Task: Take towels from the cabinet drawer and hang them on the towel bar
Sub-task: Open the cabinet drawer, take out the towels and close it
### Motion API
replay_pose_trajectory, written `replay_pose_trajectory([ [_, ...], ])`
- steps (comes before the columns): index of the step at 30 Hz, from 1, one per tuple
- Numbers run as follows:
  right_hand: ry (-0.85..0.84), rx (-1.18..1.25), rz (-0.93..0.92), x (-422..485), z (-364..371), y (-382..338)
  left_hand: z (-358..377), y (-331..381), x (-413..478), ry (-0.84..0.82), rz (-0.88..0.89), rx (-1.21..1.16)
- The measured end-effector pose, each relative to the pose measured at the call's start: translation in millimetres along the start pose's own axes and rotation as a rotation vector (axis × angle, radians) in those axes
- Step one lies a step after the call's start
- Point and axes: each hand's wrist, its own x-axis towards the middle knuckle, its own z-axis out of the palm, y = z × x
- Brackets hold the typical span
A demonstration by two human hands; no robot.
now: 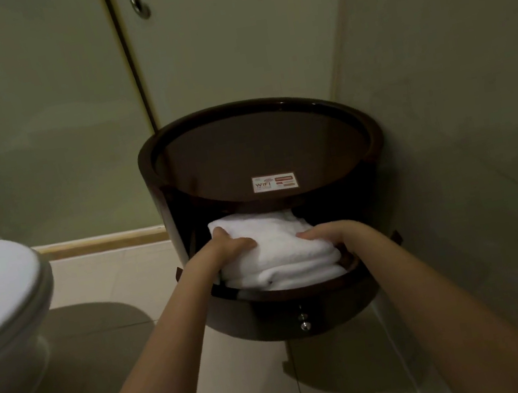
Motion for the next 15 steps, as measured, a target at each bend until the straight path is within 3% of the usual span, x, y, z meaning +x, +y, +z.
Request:
replay_pose_trajectory([
  [5,-0.011,0.05,-0.122,6.8,0.5,2.9,-1.3,-7.7,6.5,-0.052,-0.056,-0.149],
  [11,0.0,0.028,-0.069,5.2,3.0,8.0,-1.1,-2.9,5.6,-0.078,-0.161,-0.273],
  [15,-0.063,0.283,-0.133,4.6,9.5,8.2,-4.1,1.0,0.8,-0.035,-0.178,-0.321],
])
